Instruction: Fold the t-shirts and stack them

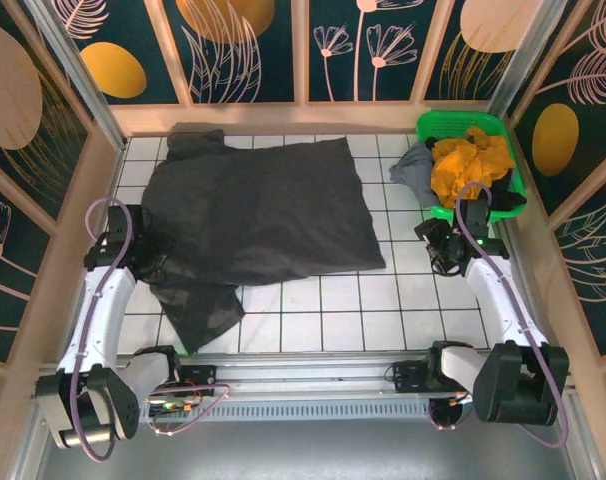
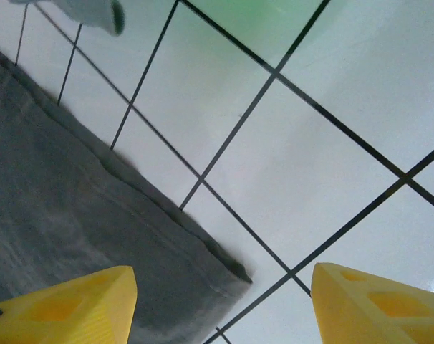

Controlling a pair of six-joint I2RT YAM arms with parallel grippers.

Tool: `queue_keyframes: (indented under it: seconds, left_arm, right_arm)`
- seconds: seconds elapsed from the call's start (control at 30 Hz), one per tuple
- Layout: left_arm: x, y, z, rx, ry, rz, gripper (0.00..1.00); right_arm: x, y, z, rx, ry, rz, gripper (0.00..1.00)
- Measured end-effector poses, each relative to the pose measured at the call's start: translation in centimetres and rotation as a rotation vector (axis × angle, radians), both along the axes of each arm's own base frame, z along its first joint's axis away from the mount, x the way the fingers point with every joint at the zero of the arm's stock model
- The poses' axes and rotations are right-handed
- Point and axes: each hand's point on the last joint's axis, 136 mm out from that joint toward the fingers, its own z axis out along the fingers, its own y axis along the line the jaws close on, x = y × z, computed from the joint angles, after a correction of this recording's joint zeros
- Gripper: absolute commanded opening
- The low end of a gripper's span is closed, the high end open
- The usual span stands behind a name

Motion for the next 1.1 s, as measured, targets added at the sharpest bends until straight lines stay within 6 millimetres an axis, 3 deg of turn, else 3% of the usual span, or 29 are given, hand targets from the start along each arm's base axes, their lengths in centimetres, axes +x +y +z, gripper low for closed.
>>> queue_keyframes:
  seconds: [0.13,0.23,0.47,0.6,0.7,0.77,0.83,0.97,1.1]
  left_arm:
    - [0.1,-0.4,-0.5,-0.016,-0.009,-0.019,0.54]
    - [0.5,-0.7,-1.8,-0.036,0.020,-0.029,0.52]
    - [3.9,-0.8,-5.1,-0.069,0.071,-0.045,0.51]
    - [6.3,-0.9,-6.1,-0.084,0.067,-0.062,0.52]
    - [7.3,-1.5,-7.0,-0.106,0.061,-0.089,0.54]
    - [7.7,-2.1,-7.4,-0.119,0.057,-0.114,0.55]
    - [8.1,-3.0,-7.6,-0.132,0.049,-0.147,0.57]
    - [9.1,-5.3,-7.8,-0.160,0.039,-0.228,0.59]
    - [10.2,-7.0,-8.2,-0.172,0.037,-0.292,0.61]
  right_arm:
    - [0.3,2.5,0.1,-0.020,-0.021,0.099,0.48]
    - [1.3,6.6,-0.7,-0.017,-0.023,0.230,0.44]
    - [4.6,18.3,-5.0,-0.029,0.035,0.541,0.37]
    - [7.3,20.8,-8.1,-0.054,0.079,0.578,0.36]
    - [10.1,20.2,-10.9,-0.097,0.155,0.532,0.36]
    - [12.0,19.4,-10.6,-0.102,0.156,0.493,0.36]
    - [13.4,17.1,-10.4,-0.122,0.156,0.424,0.36]
    - [14.8,10.2,-11.0,-0.116,0.204,0.253,0.36]
    - [16.0,5.6,-10.8,-0.076,0.199,0.162,0.37]
